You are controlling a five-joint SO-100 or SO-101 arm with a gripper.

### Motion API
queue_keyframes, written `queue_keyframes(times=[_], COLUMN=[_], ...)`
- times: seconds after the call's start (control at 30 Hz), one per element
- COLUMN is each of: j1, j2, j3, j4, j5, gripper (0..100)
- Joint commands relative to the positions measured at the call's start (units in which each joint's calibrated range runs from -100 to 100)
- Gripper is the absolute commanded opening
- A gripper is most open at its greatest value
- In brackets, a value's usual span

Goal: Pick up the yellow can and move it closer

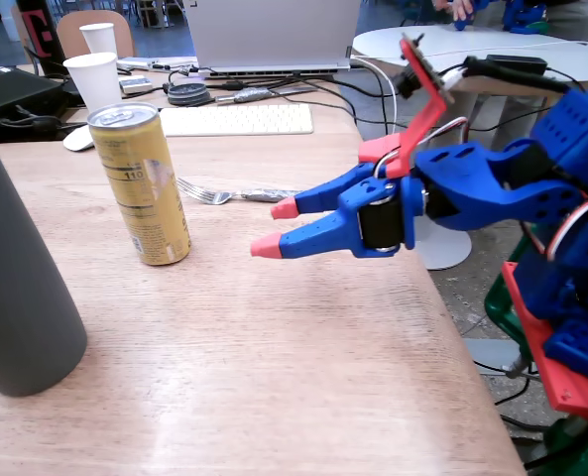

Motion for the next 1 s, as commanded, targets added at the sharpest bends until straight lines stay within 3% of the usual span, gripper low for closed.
queue_keyframes(times=[0.0, 0.1, 0.17, 0.47, 0.6, 0.97], j1=[-0.9, 0.5, 0.8, 10.6, 15.2, 13.0], j2=[1.4, 1.5, 4.1, 28.6, 32.4, 43.6], j3=[-0.1, -0.3, -1.3, -37.9, -46.2, -53.5], j4=[-4.5, -4.5, -4.6, -4.8, -4.9, -4.9], j5=[3.2, 3.2, 3.2, 3.2, 3.3, 3.3], gripper=[34, 48, 53, 53, 53, 53])
